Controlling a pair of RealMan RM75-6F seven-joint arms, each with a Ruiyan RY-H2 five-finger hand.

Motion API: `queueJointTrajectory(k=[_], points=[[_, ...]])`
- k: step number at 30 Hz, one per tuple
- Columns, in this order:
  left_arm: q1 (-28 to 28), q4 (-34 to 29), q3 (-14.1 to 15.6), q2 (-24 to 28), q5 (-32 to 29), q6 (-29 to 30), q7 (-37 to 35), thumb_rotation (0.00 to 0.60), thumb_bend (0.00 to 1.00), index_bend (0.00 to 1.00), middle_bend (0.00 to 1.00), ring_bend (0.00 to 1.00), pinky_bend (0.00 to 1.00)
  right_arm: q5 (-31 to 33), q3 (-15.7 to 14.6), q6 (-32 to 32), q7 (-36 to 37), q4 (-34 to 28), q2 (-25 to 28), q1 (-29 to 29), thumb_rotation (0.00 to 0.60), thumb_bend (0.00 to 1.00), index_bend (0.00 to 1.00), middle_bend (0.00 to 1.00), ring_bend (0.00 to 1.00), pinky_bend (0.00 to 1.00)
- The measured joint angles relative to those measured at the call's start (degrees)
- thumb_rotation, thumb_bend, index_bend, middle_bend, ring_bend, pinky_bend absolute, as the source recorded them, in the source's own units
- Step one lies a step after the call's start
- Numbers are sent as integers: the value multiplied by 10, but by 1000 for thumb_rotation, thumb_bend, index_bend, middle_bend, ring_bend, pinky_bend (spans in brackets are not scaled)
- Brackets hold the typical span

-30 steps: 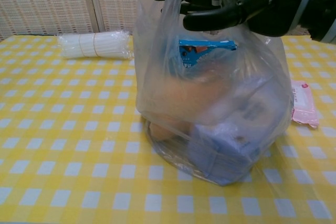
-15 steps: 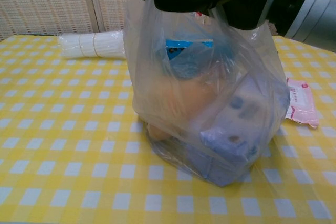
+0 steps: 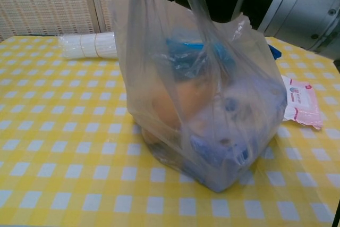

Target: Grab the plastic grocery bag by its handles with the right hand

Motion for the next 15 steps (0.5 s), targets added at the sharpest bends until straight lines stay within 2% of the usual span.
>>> queueJointTrajectory(k=[7,15], points=[[0,-1,0,1,0,0,1,600,267,73,252,121,0,4,10,-3,59,40,-29,25,600,228,7,115,208,0],[1,0,0,3,-2,0,-4,600,267,73,252,121,0,16,29,-1,94,88,-72,55,600,227,122,215,210,12]])
